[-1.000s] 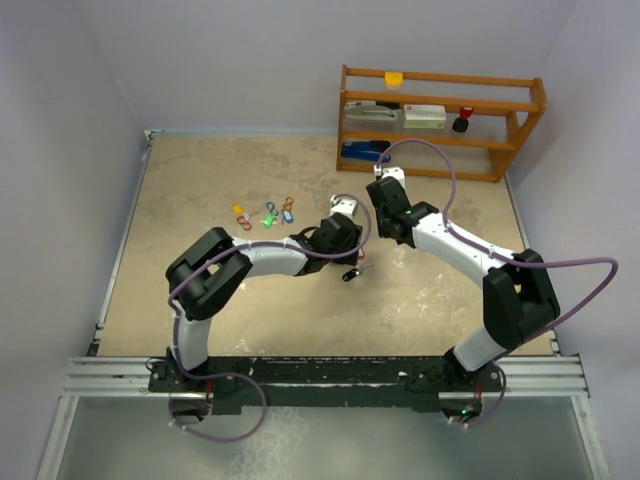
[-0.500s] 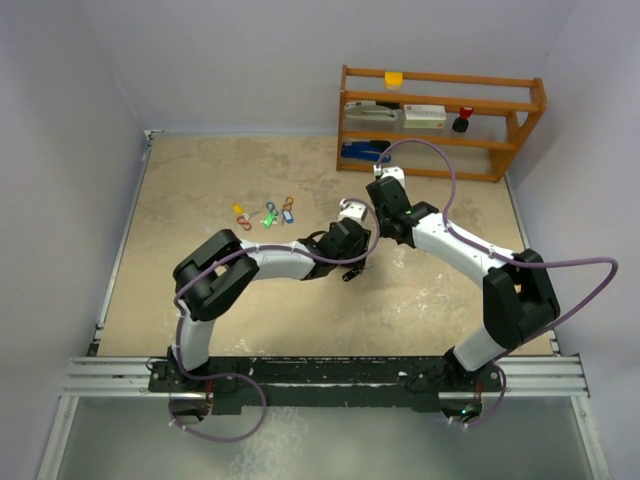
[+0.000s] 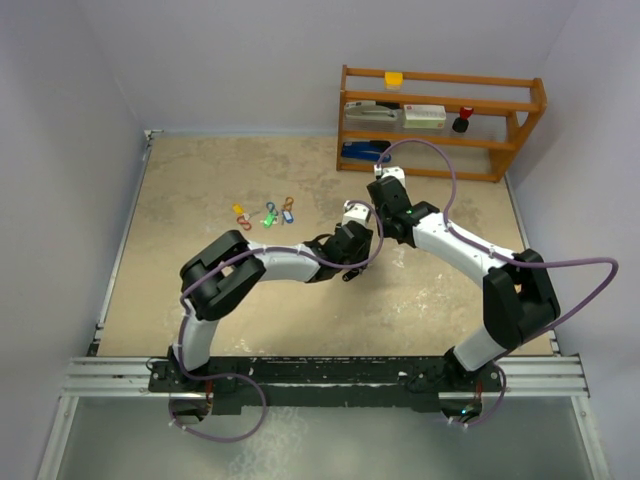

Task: Put the keys on the keyring

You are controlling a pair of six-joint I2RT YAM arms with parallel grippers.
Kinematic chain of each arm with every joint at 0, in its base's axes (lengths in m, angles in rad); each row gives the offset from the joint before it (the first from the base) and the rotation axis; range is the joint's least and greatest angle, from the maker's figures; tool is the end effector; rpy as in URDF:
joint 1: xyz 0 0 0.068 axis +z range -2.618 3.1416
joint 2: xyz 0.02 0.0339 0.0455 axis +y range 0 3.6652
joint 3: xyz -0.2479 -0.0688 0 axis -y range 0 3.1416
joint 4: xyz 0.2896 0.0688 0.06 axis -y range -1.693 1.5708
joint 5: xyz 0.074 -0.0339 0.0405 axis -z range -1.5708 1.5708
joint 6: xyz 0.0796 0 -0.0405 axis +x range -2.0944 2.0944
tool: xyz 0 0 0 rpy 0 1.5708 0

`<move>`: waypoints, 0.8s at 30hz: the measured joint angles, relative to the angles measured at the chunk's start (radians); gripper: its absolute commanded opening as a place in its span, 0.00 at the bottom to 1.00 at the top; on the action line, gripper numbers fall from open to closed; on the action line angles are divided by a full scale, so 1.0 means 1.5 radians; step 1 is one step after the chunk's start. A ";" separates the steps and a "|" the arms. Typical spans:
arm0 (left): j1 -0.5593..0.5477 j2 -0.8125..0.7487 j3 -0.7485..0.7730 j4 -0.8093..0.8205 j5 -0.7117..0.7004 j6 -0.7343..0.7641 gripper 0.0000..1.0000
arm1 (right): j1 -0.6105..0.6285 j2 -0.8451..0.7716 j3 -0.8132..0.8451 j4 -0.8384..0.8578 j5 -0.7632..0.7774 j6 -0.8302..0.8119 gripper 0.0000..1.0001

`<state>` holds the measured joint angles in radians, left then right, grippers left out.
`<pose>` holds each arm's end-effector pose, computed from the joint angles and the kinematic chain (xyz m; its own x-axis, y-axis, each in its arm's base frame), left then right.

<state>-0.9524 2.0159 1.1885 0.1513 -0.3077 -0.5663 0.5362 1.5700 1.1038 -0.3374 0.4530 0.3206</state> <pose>0.3001 -0.3802 0.0709 -0.6493 0.0306 -0.7599 0.3451 0.9022 -0.2586 0.3673 0.1777 0.1800 -0.6498 -0.0565 -0.7580 0.0069 0.9967 -0.0803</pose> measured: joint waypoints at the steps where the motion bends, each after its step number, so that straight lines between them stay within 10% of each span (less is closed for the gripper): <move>1: -0.001 0.001 0.000 0.000 -0.005 0.000 0.43 | 0.000 0.000 0.000 0.000 0.000 0.000 0.00; 24: -0.030 0.033 0.034 -0.029 -0.153 0.005 0.36 | -0.003 0.000 -0.010 0.000 0.010 -0.007 0.00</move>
<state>-0.9974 2.0651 1.2388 0.1081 -0.5377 -0.5594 0.5320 1.5696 1.0882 -0.3370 0.4675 0.3096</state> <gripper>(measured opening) 0.365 0.018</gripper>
